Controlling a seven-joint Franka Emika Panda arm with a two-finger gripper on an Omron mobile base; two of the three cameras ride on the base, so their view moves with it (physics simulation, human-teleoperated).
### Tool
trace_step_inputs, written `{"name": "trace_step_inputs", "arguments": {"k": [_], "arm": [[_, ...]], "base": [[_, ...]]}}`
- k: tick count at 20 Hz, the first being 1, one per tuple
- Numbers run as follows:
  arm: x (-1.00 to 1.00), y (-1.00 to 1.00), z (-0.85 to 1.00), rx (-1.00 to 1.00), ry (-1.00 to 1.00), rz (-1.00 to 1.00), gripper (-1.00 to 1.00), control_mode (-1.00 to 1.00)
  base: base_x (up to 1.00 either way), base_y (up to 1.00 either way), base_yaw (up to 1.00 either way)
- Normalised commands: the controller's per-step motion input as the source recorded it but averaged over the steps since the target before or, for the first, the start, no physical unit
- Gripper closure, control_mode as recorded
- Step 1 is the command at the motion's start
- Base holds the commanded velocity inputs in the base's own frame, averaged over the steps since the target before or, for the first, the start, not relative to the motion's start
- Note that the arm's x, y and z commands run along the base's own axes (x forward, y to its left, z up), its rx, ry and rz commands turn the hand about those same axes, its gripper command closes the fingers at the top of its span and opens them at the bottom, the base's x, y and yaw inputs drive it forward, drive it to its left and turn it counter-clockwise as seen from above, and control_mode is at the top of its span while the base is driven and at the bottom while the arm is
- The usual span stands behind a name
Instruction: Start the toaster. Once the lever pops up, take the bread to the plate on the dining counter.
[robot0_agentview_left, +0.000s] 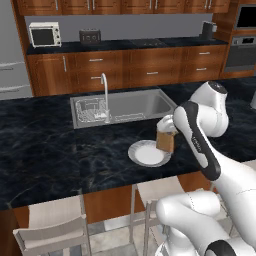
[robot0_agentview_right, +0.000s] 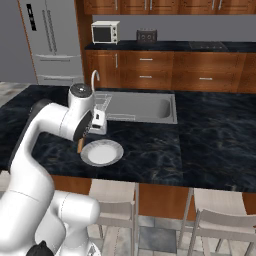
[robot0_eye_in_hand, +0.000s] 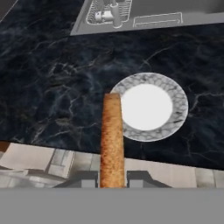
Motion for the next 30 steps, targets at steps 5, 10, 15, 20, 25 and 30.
{"name": "trace_step_inputs", "arguments": {"k": [5, 10, 15, 20, 25, 30], "arm": [[0.26, 0.2, -0.21, 0.0, 0.0, 0.0, 1.0, -1.0], [0.4, 0.26, -0.2, 0.0, -0.02, 0.0, 1.0, -1.0], [0.3, 0.0, -0.17, 0.0, -0.03, -0.01, 1.0, -1.0], [0.18, 0.0, -0.17, 0.0, 0.0, -0.05, 1.0, -1.0], [0.07, 0.0, -0.21, -0.02, 0.0, -0.07, 1.0, -1.0], [0.1, 0.0, -0.15, -0.02, 0.0, -0.09, 1.0, -1.0]], "base": [[0.0, 0.0, 0.0], [0.0, 0.0, 0.0], [0.0, 0.0, 0.0], [0.0, 0.0, 0.0], [0.0, 0.0, 0.0], [0.0, 0.0, 0.0]]}}
